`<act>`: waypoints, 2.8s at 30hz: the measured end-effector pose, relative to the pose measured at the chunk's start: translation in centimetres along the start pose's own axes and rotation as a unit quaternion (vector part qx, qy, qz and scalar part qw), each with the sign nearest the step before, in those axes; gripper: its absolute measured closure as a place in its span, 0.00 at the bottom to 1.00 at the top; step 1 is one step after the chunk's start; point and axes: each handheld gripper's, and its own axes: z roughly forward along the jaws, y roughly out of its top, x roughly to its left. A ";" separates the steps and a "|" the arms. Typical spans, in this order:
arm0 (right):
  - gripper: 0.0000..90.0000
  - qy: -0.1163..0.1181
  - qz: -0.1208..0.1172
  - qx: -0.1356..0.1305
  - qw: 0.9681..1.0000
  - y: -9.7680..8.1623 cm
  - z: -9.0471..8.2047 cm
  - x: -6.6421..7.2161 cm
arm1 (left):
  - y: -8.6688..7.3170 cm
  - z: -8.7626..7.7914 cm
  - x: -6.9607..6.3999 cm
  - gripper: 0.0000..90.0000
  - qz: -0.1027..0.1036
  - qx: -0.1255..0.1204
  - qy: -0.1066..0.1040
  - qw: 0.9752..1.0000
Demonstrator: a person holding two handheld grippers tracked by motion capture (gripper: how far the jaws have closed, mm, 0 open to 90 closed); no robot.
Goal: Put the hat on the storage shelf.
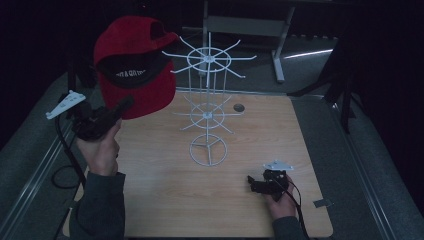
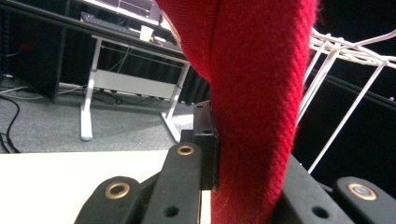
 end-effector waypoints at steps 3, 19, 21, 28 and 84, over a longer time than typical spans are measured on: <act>0.15 0.000 0.000 0.000 1.000 0.0 0.0 0.0 | 0.0 -0.1 -0.1 0.95 0.000 -0.003 -0.002 1.000; 0.15 0.000 0.000 0.000 1.000 0.0 0.0 0.0 | -0.6 -0.7 -0.6 0.95 0.003 -0.006 -0.009 1.000; 0.15 0.000 0.001 0.000 1.000 0.0 0.0 0.0 | -0.7 -0.7 -0.7 0.95 0.006 -0.005 -0.010 1.000; 0.15 0.000 0.000 0.000 1.000 0.0 0.0 0.0 | -1.3 -0.9 -0.9 0.95 0.005 -0.003 -0.011 1.000; 0.15 -0.001 0.000 0.000 1.000 0.0 0.0 0.0 | -10.1 1.5 0.2 0.86 -0.016 0.075 0.019 0.997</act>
